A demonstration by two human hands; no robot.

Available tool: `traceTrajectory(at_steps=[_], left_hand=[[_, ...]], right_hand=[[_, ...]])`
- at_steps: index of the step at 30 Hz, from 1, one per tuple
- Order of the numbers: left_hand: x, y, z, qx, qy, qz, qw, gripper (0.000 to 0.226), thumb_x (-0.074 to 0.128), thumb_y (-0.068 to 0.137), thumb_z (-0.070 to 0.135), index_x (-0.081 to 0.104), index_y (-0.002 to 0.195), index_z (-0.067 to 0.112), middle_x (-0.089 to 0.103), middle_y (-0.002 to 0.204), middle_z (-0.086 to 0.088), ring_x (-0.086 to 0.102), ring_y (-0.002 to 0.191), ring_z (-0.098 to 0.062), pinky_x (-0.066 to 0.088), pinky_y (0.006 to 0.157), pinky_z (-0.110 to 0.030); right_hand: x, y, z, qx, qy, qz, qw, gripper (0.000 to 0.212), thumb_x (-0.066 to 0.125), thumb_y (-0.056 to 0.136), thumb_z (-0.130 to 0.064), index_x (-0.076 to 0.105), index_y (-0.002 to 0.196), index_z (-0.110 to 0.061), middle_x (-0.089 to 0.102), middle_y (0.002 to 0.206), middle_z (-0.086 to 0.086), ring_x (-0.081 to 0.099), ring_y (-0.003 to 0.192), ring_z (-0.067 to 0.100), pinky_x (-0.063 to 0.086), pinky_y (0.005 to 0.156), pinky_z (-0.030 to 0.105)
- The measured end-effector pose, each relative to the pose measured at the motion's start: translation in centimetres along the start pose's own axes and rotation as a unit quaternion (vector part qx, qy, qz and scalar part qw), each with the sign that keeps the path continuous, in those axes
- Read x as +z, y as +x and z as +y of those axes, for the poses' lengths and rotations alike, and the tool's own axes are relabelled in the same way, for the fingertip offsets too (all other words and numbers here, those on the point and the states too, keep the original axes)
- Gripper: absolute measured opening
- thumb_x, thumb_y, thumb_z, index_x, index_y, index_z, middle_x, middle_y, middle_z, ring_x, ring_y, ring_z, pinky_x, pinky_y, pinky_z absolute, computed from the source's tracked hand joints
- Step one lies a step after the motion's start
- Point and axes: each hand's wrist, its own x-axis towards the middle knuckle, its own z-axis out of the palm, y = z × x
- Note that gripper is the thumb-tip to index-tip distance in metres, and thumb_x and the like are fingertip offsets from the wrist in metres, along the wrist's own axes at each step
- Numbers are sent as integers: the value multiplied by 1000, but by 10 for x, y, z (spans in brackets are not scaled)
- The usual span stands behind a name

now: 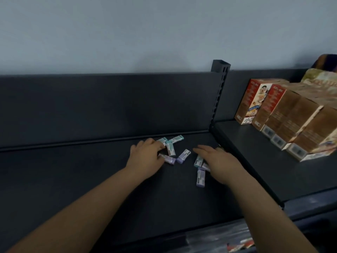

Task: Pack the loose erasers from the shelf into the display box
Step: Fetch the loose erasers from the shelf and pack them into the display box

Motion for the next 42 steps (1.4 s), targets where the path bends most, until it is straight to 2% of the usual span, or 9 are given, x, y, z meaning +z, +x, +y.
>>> traceTrajectory(at_steps=[5, 10, 13, 16, 20, 24, 28, 36, 42], left_hand=[[2, 26, 27, -46, -58, -14, 997, 23, 52, 93, 42, 57, 107, 24, 65, 99, 3, 60, 90, -19, 48, 75, -35], [3, 42, 58, -127, 53, -9, 990, 46, 62, 85, 52, 43, 106, 16, 56, 86, -2, 55, 78, -22, 39, 59, -32], [3, 45, 63, -137, 60, -22, 989, 40, 66, 84, 40, 44, 106, 14, 51, 82, -1, 50, 73, -21, 37, 57, -31], [-3, 36, 54, -118, 30, -13, 992, 28, 65, 83, 28, 51, 103, 14, 61, 93, -4, 54, 83, -21, 42, 61, -33], [-22, 10, 25, -34, -21, 33, 999, 30, 66, 82, 26, 62, 112, 23, 60, 107, 1, 55, 98, -19, 49, 81, -36], [-44, -19, -9, 9, -58, 40, 997, 31, 71, 82, 29, 65, 112, 28, 56, 105, 8, 56, 97, -13, 48, 86, -33], [-63, -52, -51, 16, -53, 33, 998, 28, 67, 85, 32, 64, 112, 36, 54, 104, 15, 55, 97, -8, 46, 91, -37], [-104, -121, -149, 39, -125, 49, 990, 28, 71, 83, 30, 67, 108, 39, 54, 95, 19, 57, 88, -2, 49, 84, -32], [-129, -165, -233, 45, -147, 51, 987, 28, 71, 82, 29, 67, 107, 40, 55, 96, 19, 57, 89, -1, 50, 83, -29]], right_hand=[[2, 24, 9, -50, 13, -24, 998, 56, 50, 91, -7, 43, 142, -28, 43, 146, -1, 45, 125, 26, 42, 103, 39], [-3, 27, 11, -77, 10, -13, 997, 39, 52, 93, -18, 57, 130, -27, 54, 131, 0, 52, 115, 25, 48, 93, 39], [-3, 26, 11, -83, -3, -4, 997, 28, 51, 94, -26, 63, 119, -23, 56, 122, 1, 53, 108, 24, 48, 88, 38], [-7, 22, 13, -88, -20, -5, 996, 28, 49, 96, -32, 62, 120, -26, 54, 121, -1, 52, 109, 22, 45, 89, 36], [-18, 14, 6, -99, 18, 46, 994, 34, 52, 95, -37, 56, 128, -29, 53, 124, -4, 51, 113, 19, 44, 91, 36], [-30, 10, -29, -134, 67, 101, 984, 33, 54, 95, -36, 58, 127, -28, 55, 122, -4, 52, 112, 19, 45, 93, 37], [-39, 13, -78, -168, 105, 140, 970, 33, 59, 91, -39, 61, 123, -30, 53, 117, -10, 53, 108, 12, 46, 88, 28], [-48, 18, -201, -234, 188, 152, 942, 26, 65, 85, -35, 67, 111, -32, 54, 100, -16, 54, 93, 3, 50, 83, 32], [-42, 20, -294, -249, 221, 162, 929, 27, 68, 84, -34, 66, 111, -36, 50, 99, -21, 54, 93, -1, 50, 81, 27]])
